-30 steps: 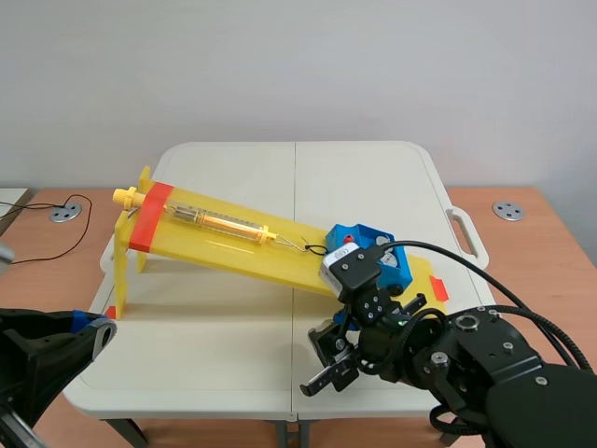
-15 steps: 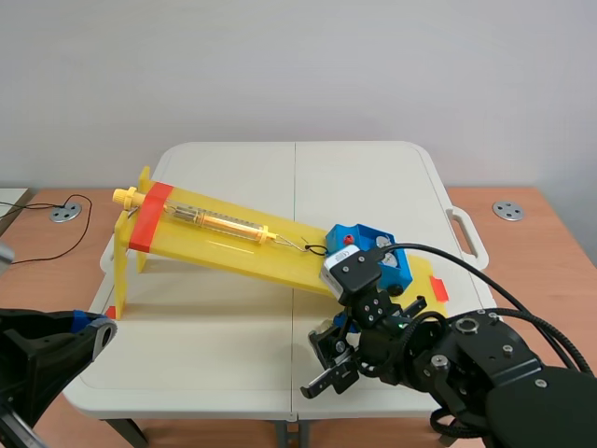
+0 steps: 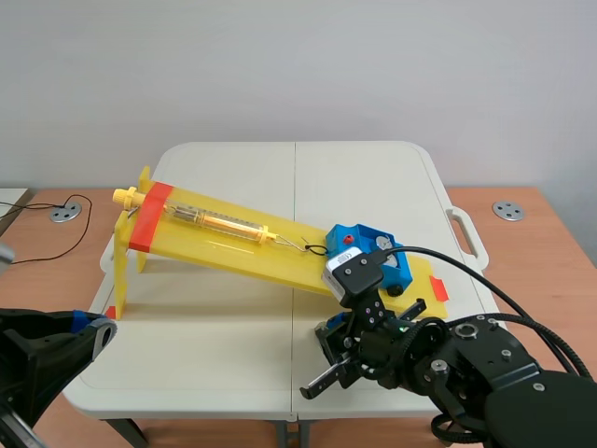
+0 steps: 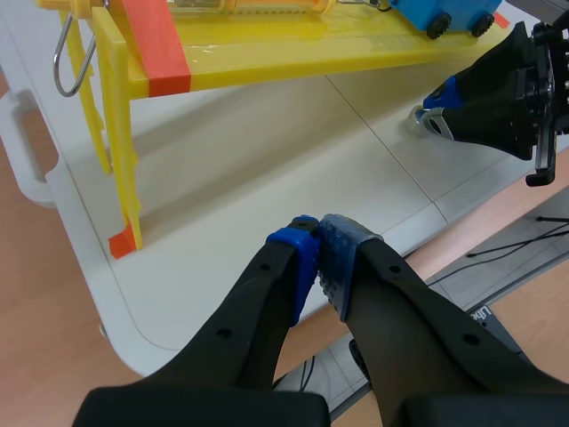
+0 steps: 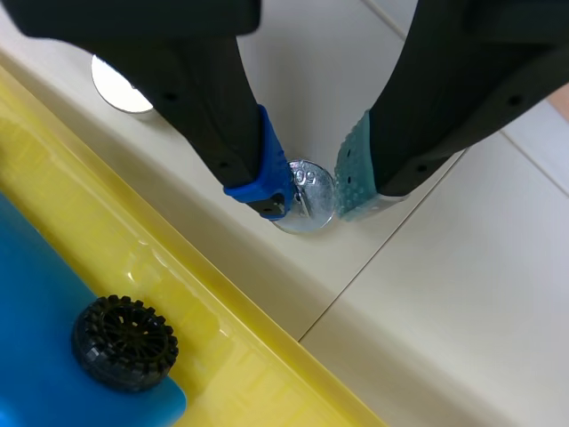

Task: Place the four metal weights on the blue cart on the ramp.

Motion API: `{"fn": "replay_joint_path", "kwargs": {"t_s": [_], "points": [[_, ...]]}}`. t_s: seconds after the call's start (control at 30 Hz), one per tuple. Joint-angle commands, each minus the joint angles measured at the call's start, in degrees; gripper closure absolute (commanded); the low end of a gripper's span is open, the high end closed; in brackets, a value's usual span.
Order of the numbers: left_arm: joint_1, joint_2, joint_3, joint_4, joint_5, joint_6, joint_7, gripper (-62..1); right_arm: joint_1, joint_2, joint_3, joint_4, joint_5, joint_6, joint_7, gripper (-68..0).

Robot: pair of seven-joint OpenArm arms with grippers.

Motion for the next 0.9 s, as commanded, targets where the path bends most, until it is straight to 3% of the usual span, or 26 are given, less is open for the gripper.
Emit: {"fn": "replay_joint_path", "kwargs": {"t_s": [0.0, 0.17, 0.37, 0.5, 0.87], "points": [[-0.3, 1.1, -0.9, 4.1, -3.4, -1.7, -5.3, -2.8, 5.4, -1.9, -0.7, 1.1, 1.6, -1.1, 3.8, -9.8], [-0.5, 1.1, -0.9, 4.1, -3.4, -1.9, -5.3, -2.8, 5.4, -1.8, -0.7, 1.1, 1.6, -2.5, 0.4, -0.7], [-0.5, 1.1, -0.9, 4.1, -3.4, -1.9, -5.3, -2.8, 5.4, -1.5, -0.7, 1.3, 1.6, -2.5, 0.3, -0.7], [-0.5, 1.1, -0.9, 4.1, -3.4, -1.9, -5.3, -2.8, 4.9, -0.2, -0.7, 3.0, 1.7, -0.8, 0.3, -0.7], [-0.6, 1.0, -0.9, 4.1, -3.4, -1.9, -5.3, -2.8, -4.1, 9.2, -0.7, 19.5, 6.8, -0.3, -0.5, -0.7]]}}
